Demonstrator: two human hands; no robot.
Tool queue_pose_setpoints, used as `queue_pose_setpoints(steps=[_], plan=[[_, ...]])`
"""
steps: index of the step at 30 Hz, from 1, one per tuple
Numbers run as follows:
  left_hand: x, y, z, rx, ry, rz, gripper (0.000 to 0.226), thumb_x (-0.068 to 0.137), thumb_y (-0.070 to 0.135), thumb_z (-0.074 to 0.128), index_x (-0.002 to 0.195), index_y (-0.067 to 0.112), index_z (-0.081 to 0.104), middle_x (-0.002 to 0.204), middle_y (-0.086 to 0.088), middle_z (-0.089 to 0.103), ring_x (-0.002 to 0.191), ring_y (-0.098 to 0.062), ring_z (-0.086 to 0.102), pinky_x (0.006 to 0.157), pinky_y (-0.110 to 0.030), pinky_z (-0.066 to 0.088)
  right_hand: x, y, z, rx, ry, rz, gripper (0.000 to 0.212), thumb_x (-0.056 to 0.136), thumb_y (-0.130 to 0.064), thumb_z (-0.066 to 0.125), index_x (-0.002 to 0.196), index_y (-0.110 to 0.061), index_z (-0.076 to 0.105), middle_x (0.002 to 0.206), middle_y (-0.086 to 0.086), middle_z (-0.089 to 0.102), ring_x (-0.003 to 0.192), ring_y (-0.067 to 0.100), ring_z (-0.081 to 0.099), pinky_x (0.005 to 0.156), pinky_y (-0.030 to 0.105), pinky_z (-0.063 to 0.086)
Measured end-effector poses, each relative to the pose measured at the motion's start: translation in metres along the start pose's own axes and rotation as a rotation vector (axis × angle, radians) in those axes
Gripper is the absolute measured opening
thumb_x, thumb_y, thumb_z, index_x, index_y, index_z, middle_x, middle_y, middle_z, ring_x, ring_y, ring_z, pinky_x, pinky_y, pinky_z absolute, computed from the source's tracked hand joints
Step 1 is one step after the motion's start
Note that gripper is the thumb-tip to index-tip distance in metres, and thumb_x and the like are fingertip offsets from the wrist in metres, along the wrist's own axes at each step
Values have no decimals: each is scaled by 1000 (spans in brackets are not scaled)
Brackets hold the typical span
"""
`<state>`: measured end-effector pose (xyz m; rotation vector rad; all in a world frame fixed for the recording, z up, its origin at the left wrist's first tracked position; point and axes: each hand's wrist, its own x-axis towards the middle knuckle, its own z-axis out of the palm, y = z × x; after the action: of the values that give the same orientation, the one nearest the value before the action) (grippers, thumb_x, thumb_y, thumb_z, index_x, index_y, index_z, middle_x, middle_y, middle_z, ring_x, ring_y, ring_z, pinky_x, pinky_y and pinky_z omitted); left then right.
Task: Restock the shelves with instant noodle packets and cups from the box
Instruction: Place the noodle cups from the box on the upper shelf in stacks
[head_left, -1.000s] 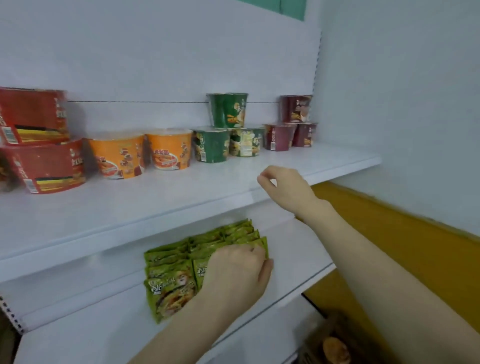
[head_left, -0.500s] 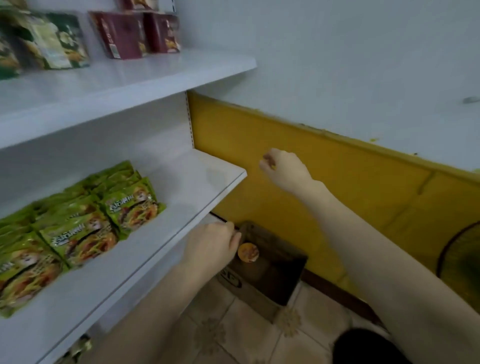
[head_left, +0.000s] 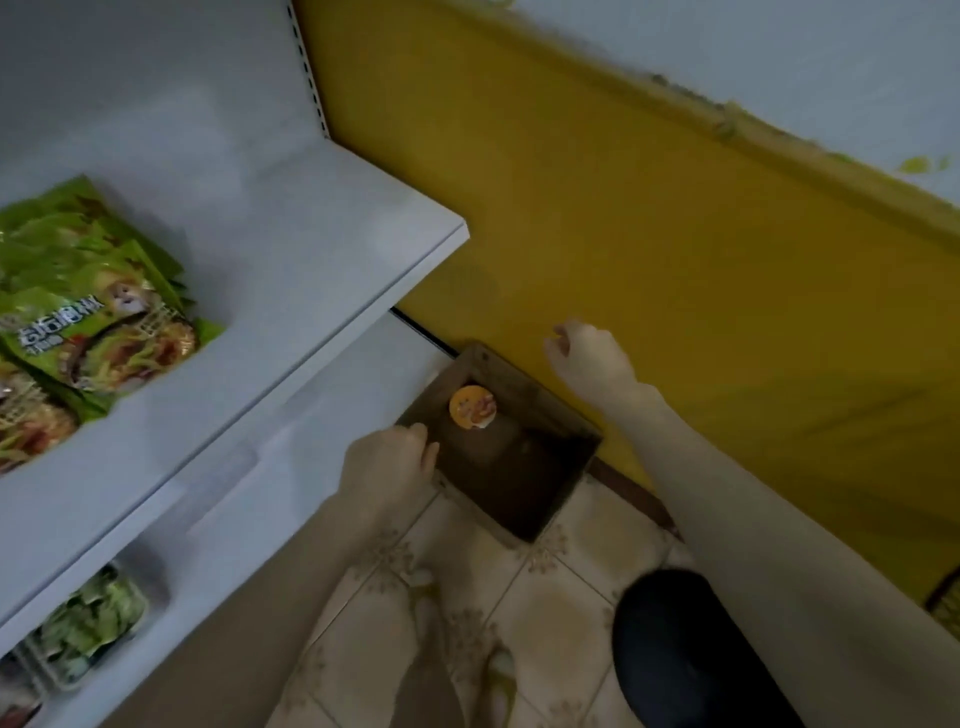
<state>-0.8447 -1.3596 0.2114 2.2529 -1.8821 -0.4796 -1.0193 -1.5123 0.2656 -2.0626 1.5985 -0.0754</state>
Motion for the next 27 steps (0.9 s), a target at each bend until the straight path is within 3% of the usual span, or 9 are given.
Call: queue_pose_setpoints(steps=[3,6,9,12,17,20,27], plan=[[34,-11,30,90,-89,-36,31,96,29,40,104,8,61,99,-13,64,92,-30,61,78,-35,48,35,23,28,-23,-70,67,40,99,-28,41,131,-6,45,116,14,62,90,29,63,73,40,54],[71,-25,64,118,-189,-36,33,97,29,38,112,7,58,108,-14,63,100,-30,60,85,-34,48,70,46,61,-21,-116,128,37,99,-27,40,129,-6,46,117,15,60,91,30,63,74,41,54],[106,-43,100,221,-275,36,30,98,30,33,107,11,55,107,-9,62,99,-26,60,79,-32,46,104,67,102,-22,-140,164,35,99,-28,39,124,-5,47,116,17,60,98,33,60,80,43,52],[140,-59,142,256,-333,59,29,98,32,33,108,11,51,106,-9,61,98,-26,59,72,-32,43,137,90,146,-22,-175,209,33,99,-27,38,122,-4,48,112,18,60,101,35,59,74,37,45],[200,-87,248,249,-325,44,31,98,33,34,117,11,46,107,-8,61,95,-24,61,65,-28,39,193,147,247,-25,-188,240,28,99,-26,39,113,-5,51,75,6,51,80,31,56,64,32,37],[235,-110,324,222,-331,5,37,98,34,36,126,10,42,110,-10,59,97,-24,61,68,-29,44,226,188,319,-18,-225,262,25,98,-25,41,111,-8,53,96,11,62,93,29,61,69,32,42],[303,-162,475,265,-445,-23,68,93,38,49,144,9,14,133,-18,40,117,-30,48,89,-38,46,295,252,456,194,-227,303,34,98,-23,43,128,-6,47,121,16,57,111,30,55,78,27,38]])
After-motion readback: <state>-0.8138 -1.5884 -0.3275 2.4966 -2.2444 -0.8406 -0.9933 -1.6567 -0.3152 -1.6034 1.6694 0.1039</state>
